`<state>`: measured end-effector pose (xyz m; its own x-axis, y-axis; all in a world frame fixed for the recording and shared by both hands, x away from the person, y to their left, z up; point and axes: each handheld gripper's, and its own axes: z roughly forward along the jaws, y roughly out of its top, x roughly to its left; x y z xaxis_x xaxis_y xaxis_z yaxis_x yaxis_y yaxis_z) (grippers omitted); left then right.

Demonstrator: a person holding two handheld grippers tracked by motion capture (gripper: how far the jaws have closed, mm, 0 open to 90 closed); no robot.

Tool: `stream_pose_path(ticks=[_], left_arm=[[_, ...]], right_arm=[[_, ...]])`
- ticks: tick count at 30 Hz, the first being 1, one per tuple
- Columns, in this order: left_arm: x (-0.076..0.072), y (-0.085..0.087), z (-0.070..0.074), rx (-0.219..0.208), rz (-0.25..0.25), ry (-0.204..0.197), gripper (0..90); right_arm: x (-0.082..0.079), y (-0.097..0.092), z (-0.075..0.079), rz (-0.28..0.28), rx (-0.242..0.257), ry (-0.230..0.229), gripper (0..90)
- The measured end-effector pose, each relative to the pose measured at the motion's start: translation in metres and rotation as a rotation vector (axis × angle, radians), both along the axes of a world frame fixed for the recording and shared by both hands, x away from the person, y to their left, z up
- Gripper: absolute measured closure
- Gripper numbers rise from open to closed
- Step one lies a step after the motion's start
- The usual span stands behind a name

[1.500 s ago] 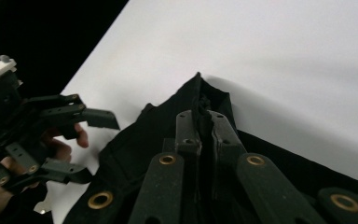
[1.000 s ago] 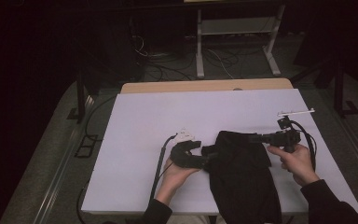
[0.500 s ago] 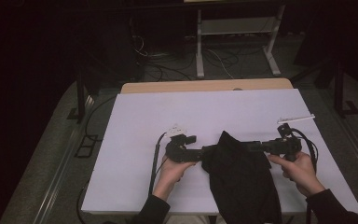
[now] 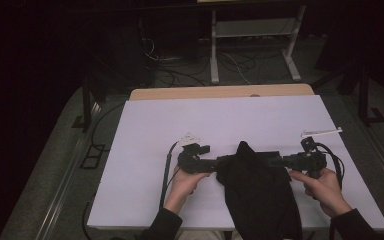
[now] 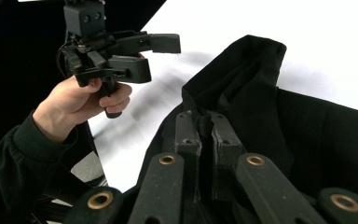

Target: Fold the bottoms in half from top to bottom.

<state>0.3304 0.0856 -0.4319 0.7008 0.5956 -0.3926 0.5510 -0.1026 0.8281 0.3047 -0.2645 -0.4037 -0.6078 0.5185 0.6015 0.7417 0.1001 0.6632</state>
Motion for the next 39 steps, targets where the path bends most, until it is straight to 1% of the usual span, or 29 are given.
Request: stream_pose_path(ticks=[4, 9, 14, 20, 27, 30, 39], left_arm=[[-0.001, 0.000, 0.000, -0.002, -0.002, 0.003, 12.8], [-0.002, 0.001, -0.001, -0.007, -0.002, 0.004, 12.8], [-0.003, 0.000, -0.002, 0.001, -0.010, 0.006, 12.6], [-0.003, 0.001, -0.003, 0.006, -0.010, 0.004, 12.6], [-0.004, 0.003, -0.008, 0.013, -0.002, 0.014, 12.6], [-0.004, 0.004, -0.008, 0.024, 0.007, 0.001, 12.8], [-0.004, 0.003, -0.009, 0.033, 0.002, 0.007, 12.8]], right_arm=[[-0.005, 0.000, 0.001, -0.001, 0.003, -0.009, 83.0], [-0.014, 0.002, 0.001, 0.013, 0.005, -0.008, 83.0], [-0.022, 0.002, 0.000, 0.016, 0.008, -0.017, 83.0], [-0.029, 0.002, -0.003, 0.033, 0.001, -0.010, 83.0], [-0.038, 0.001, -0.007, 0.043, -0.010, -0.009, 83.0], [-0.041, 0.000, -0.008, 0.048, -0.014, -0.006, 82.9], [-0.047, 0.001, -0.013, 0.065, -0.020, 0.015, 82.8]])
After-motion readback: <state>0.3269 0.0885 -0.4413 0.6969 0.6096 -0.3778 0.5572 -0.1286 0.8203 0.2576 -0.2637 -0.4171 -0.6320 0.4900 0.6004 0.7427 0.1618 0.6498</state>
